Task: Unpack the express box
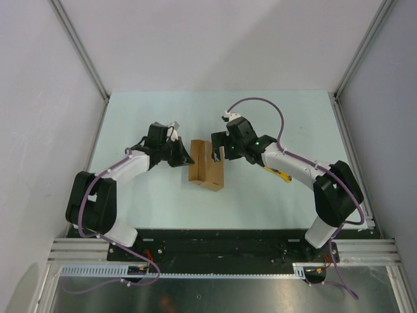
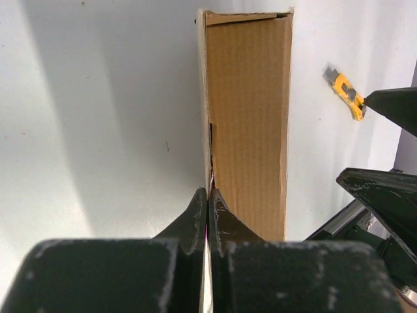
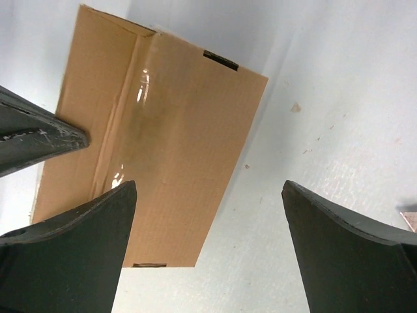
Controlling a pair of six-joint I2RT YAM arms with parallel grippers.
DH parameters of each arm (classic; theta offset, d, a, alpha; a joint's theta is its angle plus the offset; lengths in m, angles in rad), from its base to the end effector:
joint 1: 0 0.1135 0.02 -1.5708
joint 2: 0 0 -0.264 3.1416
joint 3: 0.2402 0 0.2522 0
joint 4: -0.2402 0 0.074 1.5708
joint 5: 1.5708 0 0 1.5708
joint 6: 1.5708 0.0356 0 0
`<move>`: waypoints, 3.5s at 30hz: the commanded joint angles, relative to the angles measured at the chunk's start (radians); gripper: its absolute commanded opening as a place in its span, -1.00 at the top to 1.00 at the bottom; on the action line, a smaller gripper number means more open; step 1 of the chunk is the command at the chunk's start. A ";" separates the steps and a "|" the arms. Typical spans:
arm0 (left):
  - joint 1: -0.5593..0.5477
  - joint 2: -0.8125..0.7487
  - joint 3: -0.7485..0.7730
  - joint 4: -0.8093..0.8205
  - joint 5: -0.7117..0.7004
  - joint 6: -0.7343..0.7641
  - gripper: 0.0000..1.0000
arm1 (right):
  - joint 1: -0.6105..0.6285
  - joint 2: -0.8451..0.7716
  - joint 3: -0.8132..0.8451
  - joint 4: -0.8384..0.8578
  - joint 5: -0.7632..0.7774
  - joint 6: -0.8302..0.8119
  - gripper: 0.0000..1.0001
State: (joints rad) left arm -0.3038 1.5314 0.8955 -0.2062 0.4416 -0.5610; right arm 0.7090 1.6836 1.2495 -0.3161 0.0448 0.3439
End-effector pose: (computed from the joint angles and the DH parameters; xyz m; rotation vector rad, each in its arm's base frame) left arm 0.2941 -0.1082 0.2009 -0.1087 2.5151 -0.9121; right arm 0.2874 0.2445 0.2525 -0.4073 2.3337 0.4719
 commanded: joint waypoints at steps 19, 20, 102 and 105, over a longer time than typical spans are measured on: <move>-0.024 -0.077 0.164 -0.101 -0.001 0.009 1.00 | -0.008 0.057 0.045 0.019 -0.092 0.049 -0.08; -0.024 -0.079 0.164 -0.102 -0.001 0.010 1.00 | -0.006 0.057 0.045 0.014 -0.085 0.046 -0.06; 0.104 -0.203 -0.056 -0.145 0.157 0.015 1.00 | 0.150 0.361 0.294 -0.288 0.188 0.155 -0.26; 0.115 -0.198 -0.064 -0.145 0.167 0.024 1.00 | 0.153 0.378 0.301 -0.296 0.191 0.164 -0.26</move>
State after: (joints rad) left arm -0.1936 1.3312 0.8715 -0.3069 0.6140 -0.6056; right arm 0.8539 2.0266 1.5150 -0.5636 0.1989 0.4782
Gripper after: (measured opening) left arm 0.007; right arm 0.632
